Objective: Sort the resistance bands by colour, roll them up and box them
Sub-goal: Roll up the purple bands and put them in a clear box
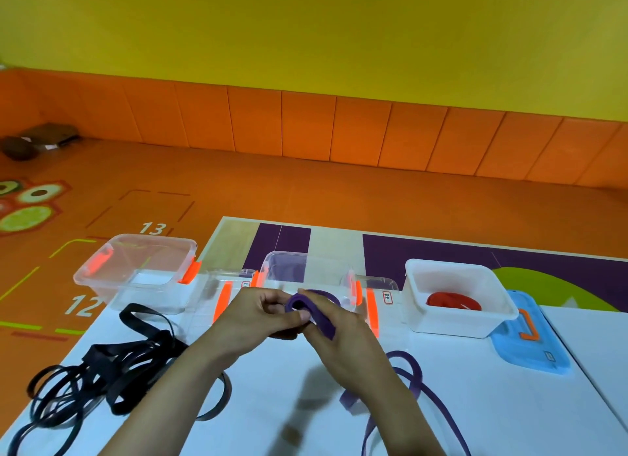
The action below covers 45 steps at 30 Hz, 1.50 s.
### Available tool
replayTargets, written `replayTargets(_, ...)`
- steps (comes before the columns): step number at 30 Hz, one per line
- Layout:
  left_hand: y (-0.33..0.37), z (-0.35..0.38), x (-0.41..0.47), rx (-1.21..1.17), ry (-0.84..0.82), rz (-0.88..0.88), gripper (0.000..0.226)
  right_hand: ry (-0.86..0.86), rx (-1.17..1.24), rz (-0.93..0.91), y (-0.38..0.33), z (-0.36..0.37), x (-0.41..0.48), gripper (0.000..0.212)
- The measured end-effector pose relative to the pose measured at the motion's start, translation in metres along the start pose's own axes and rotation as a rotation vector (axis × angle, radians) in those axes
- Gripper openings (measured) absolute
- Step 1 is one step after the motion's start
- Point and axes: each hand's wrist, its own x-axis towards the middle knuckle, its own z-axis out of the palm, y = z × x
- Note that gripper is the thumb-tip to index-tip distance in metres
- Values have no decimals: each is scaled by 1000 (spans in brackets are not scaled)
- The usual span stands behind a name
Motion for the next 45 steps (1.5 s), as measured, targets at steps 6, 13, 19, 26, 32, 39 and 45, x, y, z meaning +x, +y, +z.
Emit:
replayTargets(6, -2, 23, -2, -118, 206, 112, 15, 83, -33, -7, 3, 8, 7, 50)
replayTargets(13, -8, 40, -6, -124, 302, 115, 17, 267, -141, -15, -4, 21, 4, 40)
replayTargets(19, -8, 33, -11, -75, 261, 79, 14, 177, -106, -61, 1, 17, 4, 46)
replayTargets(26, 2, 7, -10, 194, -44, -68, 13, 12, -184, -187, 9, 6, 5, 59)
replayTargets(32, 2, 17, -15, 41, 7, 28, 8, 133, -102, -214, 9, 3, 2, 66)
replayTargets(39, 4, 20, -19, -133, -53, 13, 29, 76, 123, -110, 2, 3, -6, 66)
replayTargets(45, 6, 41, -22, -206, 154, 125, 10, 175, 76, -11, -6, 12, -8, 68)
